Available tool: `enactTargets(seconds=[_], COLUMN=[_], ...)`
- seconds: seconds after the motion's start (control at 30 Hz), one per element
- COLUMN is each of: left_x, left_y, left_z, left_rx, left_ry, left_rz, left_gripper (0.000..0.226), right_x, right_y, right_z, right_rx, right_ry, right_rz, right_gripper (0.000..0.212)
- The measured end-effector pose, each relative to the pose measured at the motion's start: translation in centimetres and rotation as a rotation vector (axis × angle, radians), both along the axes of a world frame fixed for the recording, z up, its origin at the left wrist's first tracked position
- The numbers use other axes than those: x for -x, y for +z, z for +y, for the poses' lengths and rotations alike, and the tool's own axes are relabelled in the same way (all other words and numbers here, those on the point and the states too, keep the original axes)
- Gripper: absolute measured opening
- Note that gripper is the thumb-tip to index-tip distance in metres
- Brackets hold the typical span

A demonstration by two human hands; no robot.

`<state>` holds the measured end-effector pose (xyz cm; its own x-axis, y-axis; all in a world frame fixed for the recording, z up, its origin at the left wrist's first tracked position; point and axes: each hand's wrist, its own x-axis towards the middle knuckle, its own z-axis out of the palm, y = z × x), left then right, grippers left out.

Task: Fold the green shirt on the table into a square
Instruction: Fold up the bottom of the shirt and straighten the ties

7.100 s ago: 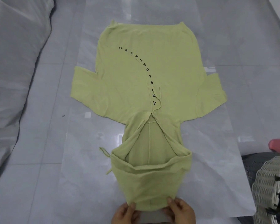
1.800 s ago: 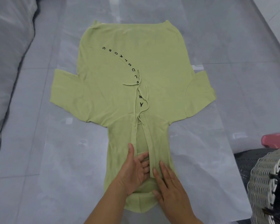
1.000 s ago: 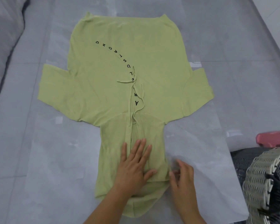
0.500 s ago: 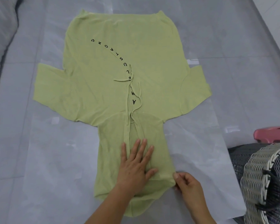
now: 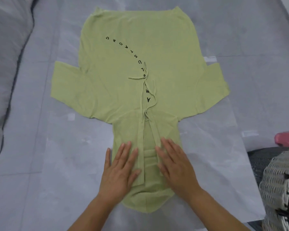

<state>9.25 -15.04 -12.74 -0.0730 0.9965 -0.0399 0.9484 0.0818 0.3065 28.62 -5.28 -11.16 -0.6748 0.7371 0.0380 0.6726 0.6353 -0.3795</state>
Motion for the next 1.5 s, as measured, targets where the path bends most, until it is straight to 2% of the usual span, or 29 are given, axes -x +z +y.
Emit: enactTargets(seconds=[0.07,0.2,0.3,0.37,0.47,0.57,0.67,0.77,0.87,0.93,0.97,1.07,1.1,1.13,1.17,1.23,1.37,1.5], left_x=[-0.6,-0.6,-0.4,-0.3,0.4,1.3,0.6,-0.3,-0.5,-1.4,-2.3,-6.2,-7.5,-8.6,-9.5,-10.6,-11.0,-11.1], left_y=[-1.3,-2.0,-0.4,-0.2,-0.9,-1.0,-1.3,-2.2,-1.9,-1.1,-0.4,2.0,2.7,3.2,3.6,3.8,3.4,3.7], left_z=[-0.4,-0.4,-0.2,0.3,-0.3,-0.8,-1.7,-2.2,-2.2,-3.1,-3.9,-6.5,-6.8,-6.7,-6.4,-5.9,-6.5,-7.6], left_rx=[0.052,0.081,0.012,-0.051,-0.048,-0.047,-0.059,-0.036,-0.022,-0.079,-0.104,-0.107,-0.086,-0.025,0.073,0.213,0.197,0.174], left_ry=[-0.038,-0.031,-0.092,-0.262,-0.452,-0.326,-0.318,-0.331,-0.307,-0.165,0.02,0.906,1.176,1.385,1.501,1.556,1.552,1.627], left_rz=[0.02,0.026,-0.014,-0.018,-0.002,0.002,0.013,0.091,0.089,-0.022,-0.158,-0.76,-0.929,-1.04,-1.102,-1.171,-1.403,-1.713], left_gripper=[0.058,0.058,0.055,0.057,0.061,0.053,0.051,0.058,0.061,0.058,0.057,0.075,0.081,0.078,0.067,0.046,0.003,0.007], right_x=[0.9,0.3,-0.1,-0.8,-2.2,-2.7,-2.6,-2.7,-3.8,-4.6,-4.6,-2.9,-2.1,-1.8,-1.3,-0.8,-2.1,-1.9], right_y=[-2.1,-3.2,-1.1,-0.4,-0.9,-1.7,-1.9,-2.3,-2.7,-2.7,-2.3,-0.4,-0.2,-0.4,-0.3,-0.5,0.4,1.5], right_z=[-0.3,-0.1,-2.3,-5.1,-7.7,-8.4,-9.1,-10.3,-11.7,-12.1,-12.3,-12.3,-12.1,-12.1,-11.9,-11.6,-11.8,-12.2], right_rx=[0.004,0.003,-0.067,-0.124,-0.151,-0.182,-0.172,-0.185,-0.071,0.083,0.236,0.664,0.797,0.852,0.899,0.96,1.108,1.316], right_ry=[0.09,0.102,0.205,0.279,0.218,0.278,0.264,0.209,0.212,0.132,-0.041,-0.85,-1.013,-1.037,-1.057,-1.11,-1.238,-1.288], right_rz=[-0.082,-0.182,-0.029,0.078,0.132,0.133,0.151,0.175,0.136,0.127,0.189,0.437,0.442,0.361,0.321,0.34,0.544,0.652], right_gripper=[0.052,0.055,0.048,0.039,0.028,0.022,0.004,0.02,0.016,0.004,0.011,0.025,0.028,0.025,0.02,0.018,0.012,0.012])
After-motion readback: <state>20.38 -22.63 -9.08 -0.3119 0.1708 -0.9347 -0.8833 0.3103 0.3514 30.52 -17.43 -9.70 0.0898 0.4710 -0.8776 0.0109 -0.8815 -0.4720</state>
